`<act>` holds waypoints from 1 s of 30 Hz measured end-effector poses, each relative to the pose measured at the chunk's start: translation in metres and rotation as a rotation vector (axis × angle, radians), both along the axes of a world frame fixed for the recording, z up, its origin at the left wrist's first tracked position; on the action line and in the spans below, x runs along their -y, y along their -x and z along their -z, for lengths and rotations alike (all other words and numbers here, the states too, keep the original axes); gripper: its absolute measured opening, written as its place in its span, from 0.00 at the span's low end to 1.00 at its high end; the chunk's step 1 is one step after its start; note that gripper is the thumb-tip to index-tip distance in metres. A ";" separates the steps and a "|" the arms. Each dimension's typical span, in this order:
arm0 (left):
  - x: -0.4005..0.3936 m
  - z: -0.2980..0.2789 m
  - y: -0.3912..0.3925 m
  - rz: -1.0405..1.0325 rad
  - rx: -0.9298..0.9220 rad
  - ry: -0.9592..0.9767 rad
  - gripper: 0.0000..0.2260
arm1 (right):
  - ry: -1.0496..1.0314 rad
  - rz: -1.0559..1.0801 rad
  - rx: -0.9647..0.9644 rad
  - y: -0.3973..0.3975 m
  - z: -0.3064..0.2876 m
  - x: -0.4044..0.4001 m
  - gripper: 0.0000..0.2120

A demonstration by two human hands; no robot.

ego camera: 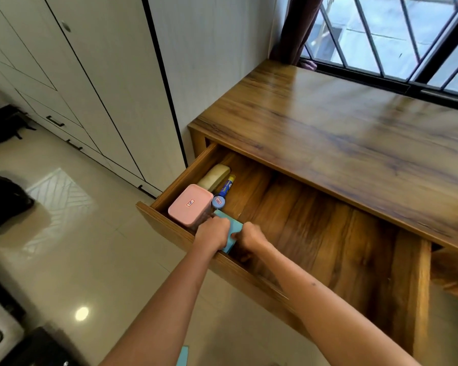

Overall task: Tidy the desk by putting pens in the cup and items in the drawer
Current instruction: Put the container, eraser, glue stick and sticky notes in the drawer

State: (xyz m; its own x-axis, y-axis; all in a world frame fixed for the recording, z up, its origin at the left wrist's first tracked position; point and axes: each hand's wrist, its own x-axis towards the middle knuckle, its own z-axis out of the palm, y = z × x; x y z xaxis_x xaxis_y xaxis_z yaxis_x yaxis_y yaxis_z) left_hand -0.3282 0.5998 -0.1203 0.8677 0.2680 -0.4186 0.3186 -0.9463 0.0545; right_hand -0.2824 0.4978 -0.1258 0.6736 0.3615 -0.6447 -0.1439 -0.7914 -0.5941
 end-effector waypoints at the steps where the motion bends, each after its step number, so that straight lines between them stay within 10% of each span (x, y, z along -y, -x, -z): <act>1: 0.001 0.000 0.001 0.004 0.008 -0.008 0.18 | 0.033 -0.058 0.078 0.003 -0.001 0.000 0.13; 11: -0.005 -0.021 0.006 0.051 0.119 0.550 0.13 | 0.049 0.031 0.178 -0.007 -0.016 0.017 0.08; 14: -0.003 -0.035 0.010 0.141 -0.099 0.664 0.16 | 0.061 0.026 0.024 -0.011 -0.036 0.031 0.08; 24: 0.025 -0.065 0.011 0.495 -0.265 0.517 0.16 | 0.229 -0.334 -0.390 0.003 -0.078 0.063 0.19; 30: 0.027 -0.064 0.010 0.466 -0.032 0.449 0.21 | 0.334 -0.375 -0.005 0.020 -0.073 0.063 0.38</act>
